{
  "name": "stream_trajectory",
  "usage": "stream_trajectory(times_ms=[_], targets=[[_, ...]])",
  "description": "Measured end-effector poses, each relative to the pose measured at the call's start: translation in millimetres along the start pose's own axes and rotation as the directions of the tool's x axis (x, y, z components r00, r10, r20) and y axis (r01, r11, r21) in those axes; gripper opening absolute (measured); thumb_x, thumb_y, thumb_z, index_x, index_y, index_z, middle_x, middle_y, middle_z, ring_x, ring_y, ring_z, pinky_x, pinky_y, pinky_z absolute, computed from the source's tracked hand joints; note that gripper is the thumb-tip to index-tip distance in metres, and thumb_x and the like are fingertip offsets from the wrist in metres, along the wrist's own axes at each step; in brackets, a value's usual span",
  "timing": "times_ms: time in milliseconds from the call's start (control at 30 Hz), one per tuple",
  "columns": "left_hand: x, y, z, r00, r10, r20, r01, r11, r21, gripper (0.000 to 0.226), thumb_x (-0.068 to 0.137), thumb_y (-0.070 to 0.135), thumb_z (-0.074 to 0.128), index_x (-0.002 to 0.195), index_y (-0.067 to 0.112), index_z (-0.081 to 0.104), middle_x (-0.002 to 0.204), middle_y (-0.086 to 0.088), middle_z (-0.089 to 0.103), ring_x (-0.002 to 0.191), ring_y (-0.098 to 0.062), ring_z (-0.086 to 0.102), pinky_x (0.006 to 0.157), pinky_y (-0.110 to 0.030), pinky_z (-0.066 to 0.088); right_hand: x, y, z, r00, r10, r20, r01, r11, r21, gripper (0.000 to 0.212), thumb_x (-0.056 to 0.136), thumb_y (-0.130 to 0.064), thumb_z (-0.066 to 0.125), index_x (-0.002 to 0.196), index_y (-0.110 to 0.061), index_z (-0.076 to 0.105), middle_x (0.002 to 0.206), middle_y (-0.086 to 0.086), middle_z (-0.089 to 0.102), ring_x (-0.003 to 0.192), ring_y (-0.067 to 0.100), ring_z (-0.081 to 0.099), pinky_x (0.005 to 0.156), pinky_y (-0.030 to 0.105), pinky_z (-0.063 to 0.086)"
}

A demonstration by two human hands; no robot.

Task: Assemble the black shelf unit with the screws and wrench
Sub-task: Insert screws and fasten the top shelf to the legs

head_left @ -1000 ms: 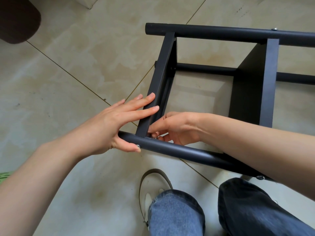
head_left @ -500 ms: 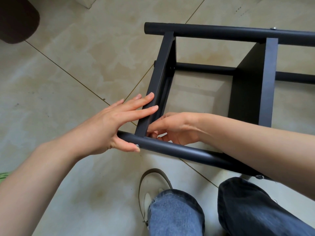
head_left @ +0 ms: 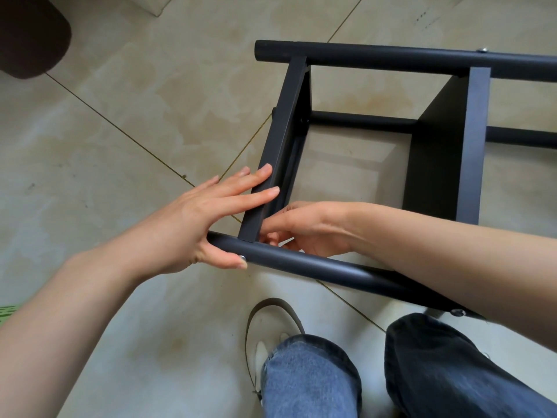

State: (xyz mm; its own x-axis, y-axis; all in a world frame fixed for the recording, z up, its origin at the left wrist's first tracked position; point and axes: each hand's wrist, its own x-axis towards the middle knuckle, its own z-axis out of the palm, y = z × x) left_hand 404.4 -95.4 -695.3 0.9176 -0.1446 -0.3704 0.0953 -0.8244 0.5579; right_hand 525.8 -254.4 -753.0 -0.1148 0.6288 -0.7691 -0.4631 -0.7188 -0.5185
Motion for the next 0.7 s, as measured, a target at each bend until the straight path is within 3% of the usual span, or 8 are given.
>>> stream_trajectory(times_ms=[133,300,367,433,500,600,700], targets=[[-0.6,0.2,-0.5,1.000,0.007,-0.012,-0.007,1.000,-0.029,0.106,0.067,0.028,0.090,0.147,0.049,0.024,0.155,0.043,0.000,0.147,0.012,0.004,0.119,-0.017,0.004,0.4,2.0,3.4,0.998,-0.046,0.040,0.043,0.995,0.088,0.013,0.092,-0.014,0.060,0.080,-0.013,0.064,0.066,0.001,0.053,0.070,0.013,0.051,0.073,0.026,0.047],[-1.4,-2.1,1.4,0.999,0.021,-0.031,-0.023,0.998,-0.066,0.105,0.066,0.023,0.092,0.145,0.051,0.029,0.156,0.043,0.005,0.140,0.018,0.020,0.108,-0.001,0.017,-4.9,-0.5,-3.4,0.999,-0.025,0.048,0.021,0.996,0.085,0.006,0.092,-0.016,0.061,0.094,-0.012,0.065,0.065,-0.001,0.061,0.065,0.012,0.053,0.068,0.026,0.045],[-2.5,-2.6,1.5,1.000,0.006,-0.023,-0.008,0.994,-0.110,0.105,0.066,0.021,0.092,0.144,0.054,0.030,0.155,0.044,0.007,0.137,0.019,0.025,0.105,0.000,0.023,-7.0,-0.9,-7.8,0.998,-0.022,0.059,0.018,0.997,0.071,0.007,0.092,-0.017,0.063,0.089,-0.011,0.067,0.069,0.000,0.063,0.067,0.013,0.054,0.071,0.028,0.044],[-3.6,-2.3,0.9,1.000,-0.013,-0.001,0.012,0.992,-0.127,0.107,0.066,0.021,0.092,0.144,0.059,0.029,0.155,0.043,0.009,0.123,0.020,0.043,0.096,-0.002,0.036,-6.9,-0.3,-8.5,0.998,-0.031,0.049,0.029,0.999,0.045,0.010,0.092,-0.018,0.064,0.085,-0.012,0.068,0.069,0.001,0.061,0.067,0.013,0.053,0.075,0.030,0.043],[-3.8,-1.5,0.5,1.000,-0.028,0.012,0.030,0.992,-0.124,0.109,0.065,0.020,0.092,0.143,0.063,0.029,0.156,0.043,0.010,0.096,0.006,0.061,0.082,-0.011,0.048,-4.8,0.2,-5.3,0.999,-0.026,0.034,0.025,0.999,0.029,0.010,0.092,-0.019,0.065,0.085,-0.012,0.067,0.066,0.001,0.056,0.065,0.013,0.051,0.073,0.028,0.043],[-4.0,-0.2,0.4,0.999,-0.049,0.025,0.051,0.992,-0.118,0.109,0.066,0.019,0.092,0.142,0.066,0.030,0.156,0.043,0.009,0.069,-0.011,0.057,0.068,-0.021,0.050,-0.8,0.0,0.5,1.000,-0.030,0.007,0.030,0.999,0.031,0.007,0.092,-0.018,0.063,0.091,-0.011,0.063,0.065,-0.001,0.052,0.064,0.013,0.049,0.070,0.026,0.043],[-4.1,-0.6,-0.1,0.998,-0.057,0.035,0.061,0.988,-0.140,0.108,0.067,0.016,0.092,0.143,0.062,0.031,0.156,0.043,0.009,0.064,-0.010,0.052,0.063,-0.015,0.047,-1.2,-0.3,0.4,0.999,-0.042,0.032,0.040,0.998,0.045,0.008,0.091,-0.017,0.062,0.085,-0.013,0.063,0.064,-0.001,0.053,0.067,0.013,0.051,0.073,0.027,0.044]])
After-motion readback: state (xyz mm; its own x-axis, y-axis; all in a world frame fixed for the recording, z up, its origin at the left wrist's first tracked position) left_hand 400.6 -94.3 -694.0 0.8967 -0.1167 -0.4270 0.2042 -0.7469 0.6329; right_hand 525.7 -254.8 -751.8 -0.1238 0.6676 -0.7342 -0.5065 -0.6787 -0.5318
